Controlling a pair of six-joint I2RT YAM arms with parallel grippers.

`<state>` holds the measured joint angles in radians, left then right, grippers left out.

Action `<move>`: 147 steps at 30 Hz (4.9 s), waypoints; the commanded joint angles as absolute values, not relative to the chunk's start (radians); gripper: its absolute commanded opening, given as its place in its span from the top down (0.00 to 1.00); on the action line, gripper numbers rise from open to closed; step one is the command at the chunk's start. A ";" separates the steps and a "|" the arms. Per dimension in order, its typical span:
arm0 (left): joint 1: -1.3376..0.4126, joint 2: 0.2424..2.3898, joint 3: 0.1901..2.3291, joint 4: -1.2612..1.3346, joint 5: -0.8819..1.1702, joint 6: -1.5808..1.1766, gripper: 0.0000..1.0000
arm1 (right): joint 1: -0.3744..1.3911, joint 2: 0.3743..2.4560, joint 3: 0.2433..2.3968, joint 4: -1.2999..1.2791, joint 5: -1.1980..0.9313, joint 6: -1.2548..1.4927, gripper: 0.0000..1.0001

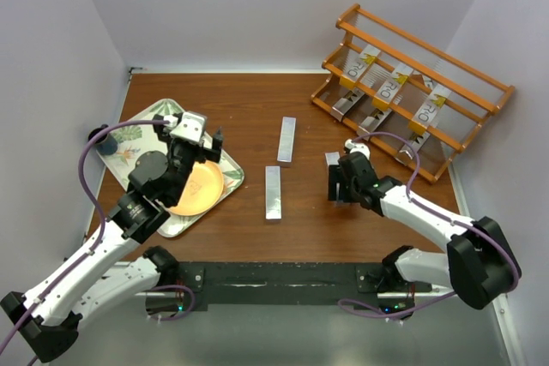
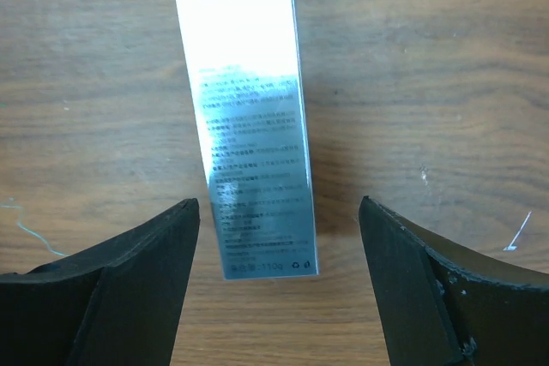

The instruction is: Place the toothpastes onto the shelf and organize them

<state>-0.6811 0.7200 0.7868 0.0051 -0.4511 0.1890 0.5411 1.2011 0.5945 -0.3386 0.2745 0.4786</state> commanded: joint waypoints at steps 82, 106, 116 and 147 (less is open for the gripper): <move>-0.670 0.819 0.778 0.032 -0.397 0.132 0.01 | 0.084 1.890 2.226 -0.696 0.336 0.316 0.66; -0.670 0.827 0.776 0.032 -0.387 0.130 0.01 | 0.069 1.898 2.220 -0.676 0.328 0.333 0.46; -0.670 0.828 0.776 0.031 -0.387 0.130 0.01 | 0.071 1.850 2.141 -0.618 0.245 0.359 0.40; -0.670 0.821 0.778 0.031 -0.387 0.132 0.01 | 0.071 1.786 2.062 -0.538 0.138 0.391 0.34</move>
